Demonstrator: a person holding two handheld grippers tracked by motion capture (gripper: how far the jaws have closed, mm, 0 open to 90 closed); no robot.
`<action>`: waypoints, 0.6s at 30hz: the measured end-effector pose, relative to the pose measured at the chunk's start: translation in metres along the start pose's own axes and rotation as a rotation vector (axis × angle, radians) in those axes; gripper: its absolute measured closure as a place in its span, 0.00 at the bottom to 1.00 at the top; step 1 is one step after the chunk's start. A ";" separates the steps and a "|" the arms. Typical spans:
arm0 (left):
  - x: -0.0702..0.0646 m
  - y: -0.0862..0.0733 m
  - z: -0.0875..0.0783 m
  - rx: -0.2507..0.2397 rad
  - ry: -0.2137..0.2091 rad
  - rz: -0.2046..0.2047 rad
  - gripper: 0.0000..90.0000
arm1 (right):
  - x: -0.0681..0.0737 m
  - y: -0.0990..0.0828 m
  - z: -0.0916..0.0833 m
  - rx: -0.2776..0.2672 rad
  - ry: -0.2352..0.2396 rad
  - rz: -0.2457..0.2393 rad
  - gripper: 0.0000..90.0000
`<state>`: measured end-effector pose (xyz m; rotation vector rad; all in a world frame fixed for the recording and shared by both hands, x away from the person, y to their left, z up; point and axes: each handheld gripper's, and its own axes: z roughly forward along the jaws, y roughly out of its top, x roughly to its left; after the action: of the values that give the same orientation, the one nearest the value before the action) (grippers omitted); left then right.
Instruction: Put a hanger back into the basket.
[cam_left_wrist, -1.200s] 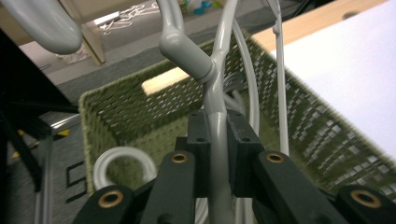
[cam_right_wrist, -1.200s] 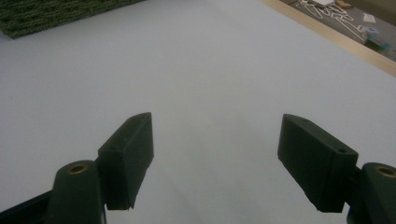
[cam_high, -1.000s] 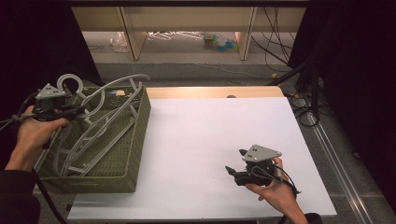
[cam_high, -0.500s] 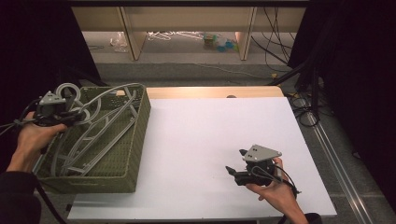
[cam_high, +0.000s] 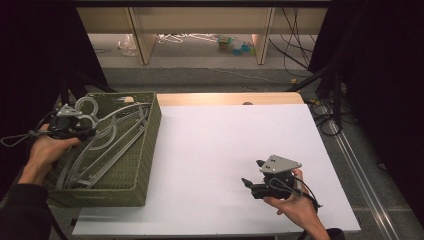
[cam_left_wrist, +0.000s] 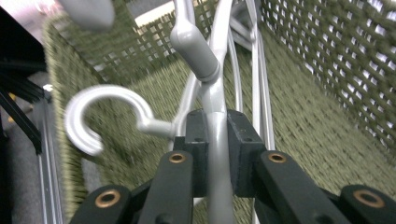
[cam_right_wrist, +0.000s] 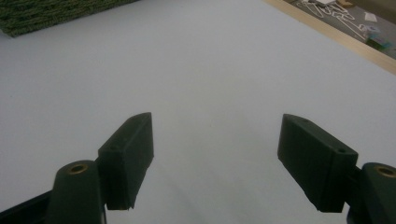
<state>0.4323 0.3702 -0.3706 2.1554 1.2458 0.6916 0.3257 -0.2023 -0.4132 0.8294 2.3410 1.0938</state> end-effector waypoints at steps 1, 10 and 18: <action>-0.001 -0.004 0.006 0.009 0.002 -0.017 0.89 | 0.000 0.000 0.000 0.006 0.000 -0.003 0.31; 0.005 -0.017 0.017 0.032 0.054 -0.039 0.89 | 0.000 0.000 0.001 0.008 0.008 -0.011 0.31; 0.006 -0.028 0.020 0.021 0.108 -0.118 0.82 | 0.000 0.000 0.000 0.004 0.002 0.003 0.31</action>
<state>0.4314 0.3833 -0.4029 2.0661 1.4298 0.7557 0.3256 -0.2024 -0.4126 0.8333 2.3453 1.0922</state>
